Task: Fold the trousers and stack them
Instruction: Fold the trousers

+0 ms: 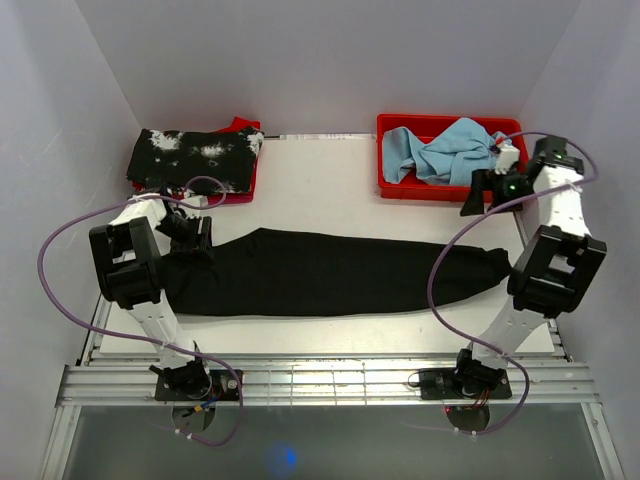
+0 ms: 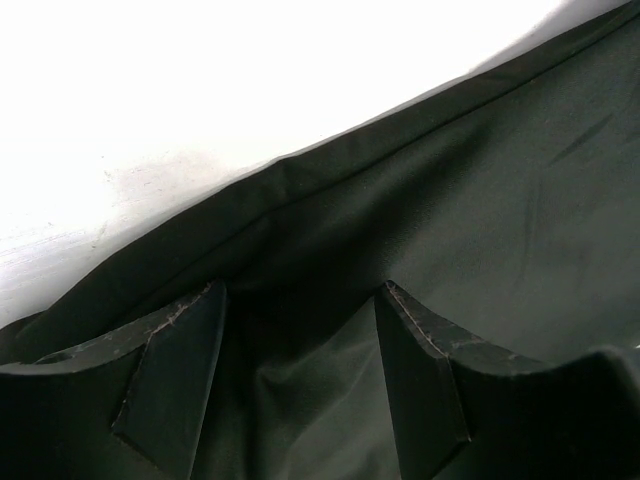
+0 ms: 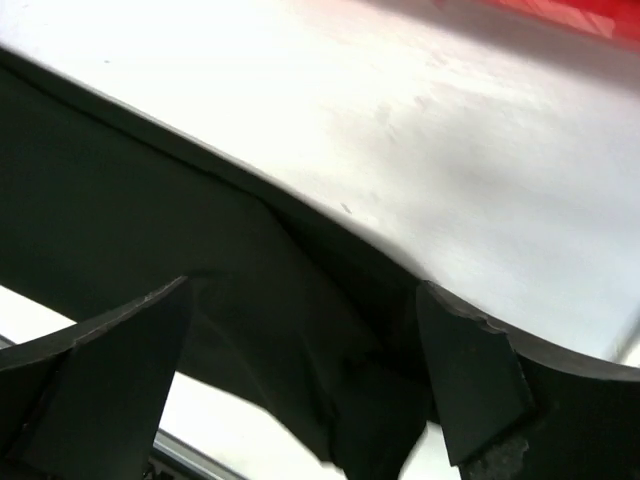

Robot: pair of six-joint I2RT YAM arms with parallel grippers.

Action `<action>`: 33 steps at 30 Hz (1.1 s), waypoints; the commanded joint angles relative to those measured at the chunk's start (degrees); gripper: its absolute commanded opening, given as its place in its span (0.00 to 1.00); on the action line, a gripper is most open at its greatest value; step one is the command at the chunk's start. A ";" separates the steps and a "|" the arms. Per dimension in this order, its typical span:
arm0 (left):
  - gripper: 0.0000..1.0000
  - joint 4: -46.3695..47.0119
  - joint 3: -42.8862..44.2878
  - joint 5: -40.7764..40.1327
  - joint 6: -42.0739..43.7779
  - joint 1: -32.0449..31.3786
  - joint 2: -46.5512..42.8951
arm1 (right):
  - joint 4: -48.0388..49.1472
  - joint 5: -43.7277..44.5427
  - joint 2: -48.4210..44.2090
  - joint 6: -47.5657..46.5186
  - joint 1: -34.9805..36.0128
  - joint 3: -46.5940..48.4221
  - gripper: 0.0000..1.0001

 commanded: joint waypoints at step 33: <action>0.74 -5.40 10.07 0.43 2.36 -0.31 3.49 | 8.52 2.18 8.08 -15.27 -17.90 -19.30 0.96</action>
